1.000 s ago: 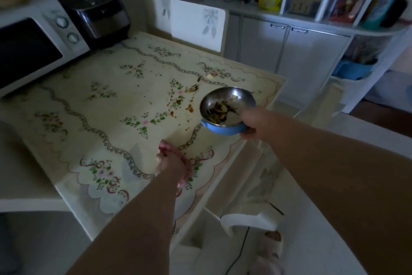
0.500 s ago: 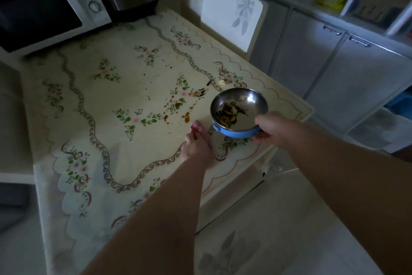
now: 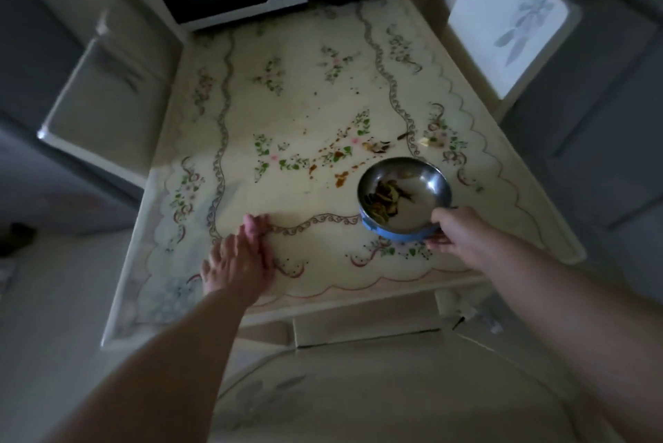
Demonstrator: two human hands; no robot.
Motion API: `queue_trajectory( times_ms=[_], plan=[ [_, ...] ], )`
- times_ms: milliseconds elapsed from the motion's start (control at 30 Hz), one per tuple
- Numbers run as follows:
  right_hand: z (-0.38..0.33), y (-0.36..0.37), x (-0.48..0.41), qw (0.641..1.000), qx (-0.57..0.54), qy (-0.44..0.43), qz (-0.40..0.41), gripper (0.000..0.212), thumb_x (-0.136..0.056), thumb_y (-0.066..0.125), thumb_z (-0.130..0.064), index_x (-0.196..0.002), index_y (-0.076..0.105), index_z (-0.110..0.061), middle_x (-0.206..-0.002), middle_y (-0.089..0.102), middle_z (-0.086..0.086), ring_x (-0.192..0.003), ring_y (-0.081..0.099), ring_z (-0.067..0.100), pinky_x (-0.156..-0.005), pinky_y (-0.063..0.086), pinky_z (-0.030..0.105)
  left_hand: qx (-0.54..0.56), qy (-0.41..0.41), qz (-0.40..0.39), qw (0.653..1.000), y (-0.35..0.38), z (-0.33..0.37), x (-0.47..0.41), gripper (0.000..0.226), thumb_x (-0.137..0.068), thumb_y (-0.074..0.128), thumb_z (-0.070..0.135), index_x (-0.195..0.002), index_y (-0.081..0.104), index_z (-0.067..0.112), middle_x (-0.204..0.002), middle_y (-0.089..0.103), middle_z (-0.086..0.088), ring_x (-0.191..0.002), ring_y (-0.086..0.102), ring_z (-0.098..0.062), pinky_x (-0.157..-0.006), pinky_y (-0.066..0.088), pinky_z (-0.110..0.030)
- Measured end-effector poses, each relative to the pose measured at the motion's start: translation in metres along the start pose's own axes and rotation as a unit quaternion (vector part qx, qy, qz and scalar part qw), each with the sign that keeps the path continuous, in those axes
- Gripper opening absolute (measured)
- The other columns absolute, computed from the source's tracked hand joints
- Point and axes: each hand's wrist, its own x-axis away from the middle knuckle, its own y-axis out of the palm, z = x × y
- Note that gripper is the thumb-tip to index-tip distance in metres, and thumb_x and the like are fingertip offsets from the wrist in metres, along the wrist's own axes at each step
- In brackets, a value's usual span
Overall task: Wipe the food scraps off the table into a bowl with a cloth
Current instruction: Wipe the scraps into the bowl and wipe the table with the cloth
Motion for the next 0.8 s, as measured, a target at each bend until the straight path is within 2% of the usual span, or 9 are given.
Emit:
queue_trajectory(
  times_ms=[100,200,267,367,500,567,633,700,800],
  plan=[
    [0.011,-0.032,-0.011,0.999,0.031,-0.016,-0.009,0.018,-0.091,0.050,-0.005,-0.109,0.053,-0.001,-0.093,0.060,0.017,-0.070,0.061,0.025,-0.054,0.050,0.029,0.116,-0.073,-0.078,0.988,0.010,0.034,0.005,0.068,-0.100,0.023,0.048,-0.155,-0.007,0.022,-0.164,-0.002,0.000,-0.150,-0.003,-0.029,-0.120,0.004,-0.053],
    [0.017,-0.063,-0.025,0.999,0.034,-0.015,0.000,0.020,-0.089,0.051,-0.007,-0.109,0.050,-0.006,-0.109,0.060,0.019,-0.086,0.063,0.029,-0.058,0.053,0.031,0.166,-0.104,-0.100,0.976,0.013,0.086,0.013,0.065,-0.103,0.021,0.042,-0.154,-0.012,0.021,-0.162,-0.017,0.000,-0.149,-0.015,-0.029,-0.119,-0.009,-0.051],
    [0.017,-0.079,-0.030,1.000,0.014,-0.012,-0.006,0.020,-0.090,0.050,-0.006,-0.110,0.050,-0.004,-0.109,0.058,0.019,-0.077,0.062,0.026,-0.061,0.053,0.032,0.161,-0.079,-0.099,0.979,0.013,0.122,0.022,0.065,-0.103,0.020,0.042,-0.153,-0.015,0.021,-0.161,-0.020,0.001,-0.147,-0.020,-0.029,-0.117,-0.011,-0.051],
    [0.017,-0.097,-0.038,1.000,-0.009,-0.015,-0.023,0.026,-0.090,0.050,-0.005,-0.115,0.053,0.001,-0.103,0.060,0.019,-0.065,0.061,0.021,-0.056,0.053,0.030,0.139,-0.034,-0.106,0.984,0.017,0.173,0.035,0.066,-0.103,0.021,0.041,-0.152,-0.018,0.019,-0.159,-0.025,0.001,-0.145,-0.024,-0.030,-0.115,-0.013,-0.052],
    [0.014,-0.111,-0.042,0.999,-0.026,-0.028,-0.025,0.023,-0.089,0.050,-0.007,-0.111,0.056,-0.001,-0.097,0.061,0.017,-0.064,0.062,0.021,-0.049,0.052,0.026,0.125,0.048,-0.116,0.984,0.020,0.224,0.051,0.069,-0.102,0.023,0.042,-0.152,-0.019,0.020,-0.158,-0.027,0.002,-0.144,-0.028,-0.030,-0.115,-0.015,-0.053],
    [0.011,-0.115,-0.044,0.999,-0.035,-0.031,-0.022,0.019,-0.090,0.050,-0.007,-0.107,0.055,-0.001,-0.095,0.060,0.017,-0.064,0.062,0.021,-0.052,0.053,0.027,0.110,0.110,-0.117,0.981,0.021,0.239,0.060,0.068,-0.102,0.023,0.042,-0.152,-0.018,0.022,-0.159,-0.025,0.003,-0.145,-0.027,-0.029,-0.116,-0.014,-0.051],
    [0.010,-0.117,-0.044,0.999,-0.041,-0.027,-0.020,0.015,-0.091,0.048,-0.008,-0.104,0.055,-0.001,-0.088,0.060,0.016,-0.063,0.061,0.021,-0.053,0.052,0.028,0.092,0.171,-0.121,0.973,0.018,0.242,0.062,0.068,-0.101,0.024,0.044,-0.153,-0.015,0.025,-0.160,-0.022,0.005,-0.146,-0.024,-0.027,-0.118,-0.012,-0.049],
    [0.010,-0.113,-0.044,0.999,-0.042,-0.015,-0.016,0.010,-0.091,0.048,-0.009,-0.094,0.056,-0.003,-0.081,0.060,0.014,-0.061,0.060,0.021,-0.047,0.051,0.026,0.057,0.215,-0.131,0.966,0.014,0.226,0.059,0.068,-0.100,0.024,0.048,-0.153,-0.014,0.028,-0.161,-0.020,0.008,-0.147,-0.022,-0.024,-0.119,-0.011,-0.049],
    [0.011,-0.104,-0.043,0.999,-0.044,-0.005,0.001,0.013,-0.089,0.050,-0.009,-0.077,0.053,-0.008,-0.076,0.058,0.012,-0.057,0.059,0.020,-0.036,0.049,0.020,0.017,0.195,-0.137,0.971,0.011,0.191,0.053,0.068,-0.099,0.021,0.051,-0.152,-0.017,0.031,-0.159,-0.022,0.013,-0.147,-0.023,-0.021,-0.118,-0.013,-0.051]
  ],
)
